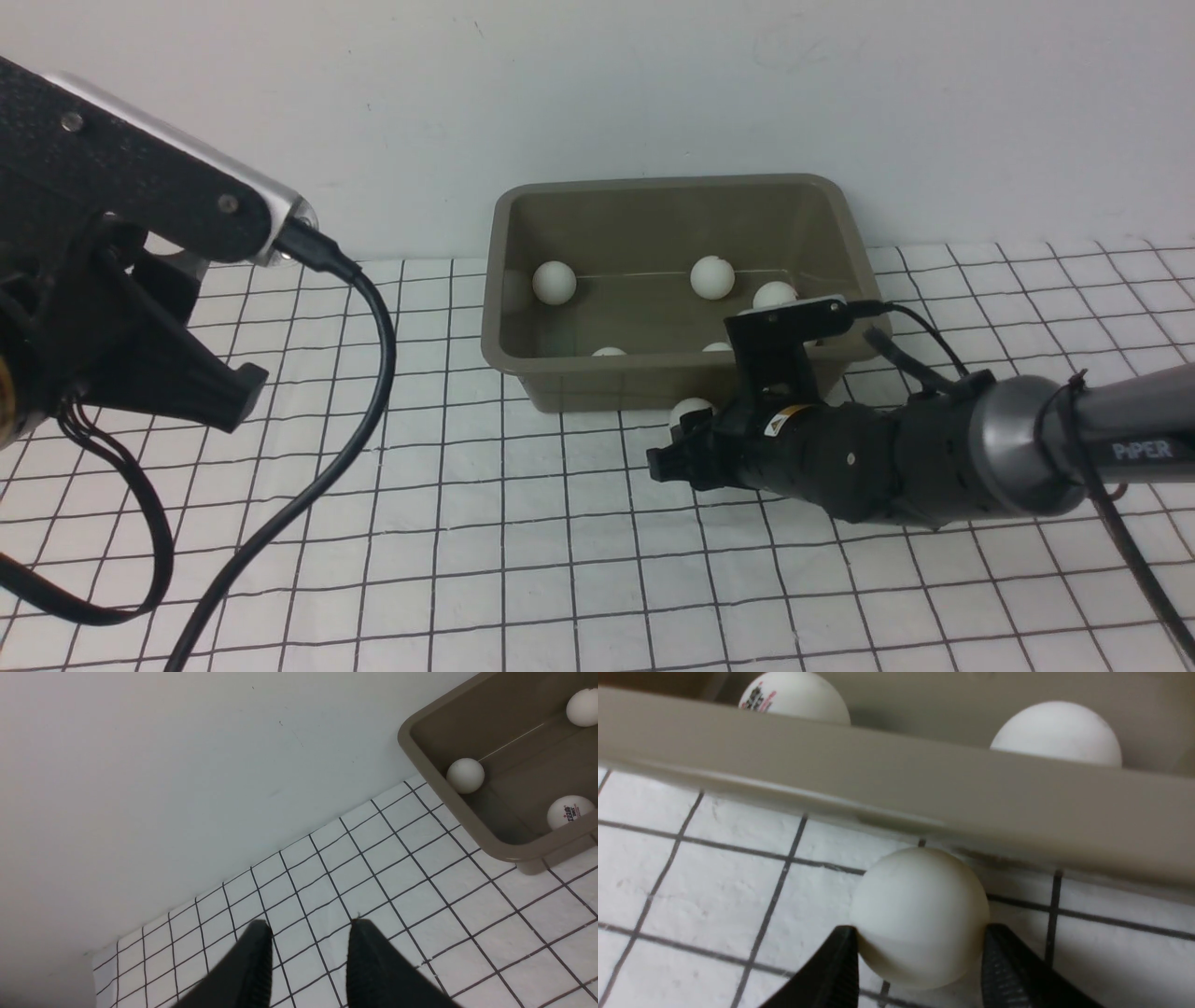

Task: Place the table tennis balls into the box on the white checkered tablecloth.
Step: 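Reach for and grasp a ping pong ball on the table, then release the ping pong ball into the bin and lift the gripper away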

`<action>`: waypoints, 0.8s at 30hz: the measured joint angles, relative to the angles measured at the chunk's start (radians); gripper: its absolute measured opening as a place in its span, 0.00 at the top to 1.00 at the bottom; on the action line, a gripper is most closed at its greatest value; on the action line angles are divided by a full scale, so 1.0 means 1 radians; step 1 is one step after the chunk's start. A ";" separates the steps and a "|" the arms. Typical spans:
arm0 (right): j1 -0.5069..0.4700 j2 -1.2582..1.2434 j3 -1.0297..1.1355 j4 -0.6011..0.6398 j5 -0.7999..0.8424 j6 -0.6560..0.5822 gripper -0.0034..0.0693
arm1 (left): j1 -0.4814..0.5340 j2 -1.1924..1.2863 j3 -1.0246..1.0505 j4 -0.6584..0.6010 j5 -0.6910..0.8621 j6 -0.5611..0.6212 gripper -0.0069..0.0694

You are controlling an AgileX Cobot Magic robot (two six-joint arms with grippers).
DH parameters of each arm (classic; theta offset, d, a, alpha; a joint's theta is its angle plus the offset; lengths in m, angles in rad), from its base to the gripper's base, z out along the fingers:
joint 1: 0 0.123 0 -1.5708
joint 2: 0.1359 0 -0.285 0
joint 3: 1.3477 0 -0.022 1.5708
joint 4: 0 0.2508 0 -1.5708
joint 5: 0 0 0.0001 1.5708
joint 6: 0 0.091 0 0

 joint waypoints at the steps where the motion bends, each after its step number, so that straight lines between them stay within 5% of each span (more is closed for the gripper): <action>1: 0.000 -0.003 0.000 0.000 0.010 0.000 0.53 | 0.000 0.000 0.000 0.004 0.000 0.000 0.63; 24: 0.000 -0.261 0.001 -0.020 0.355 -0.049 0.53 | 0.000 0.000 0.000 0.007 -0.001 -0.009 0.63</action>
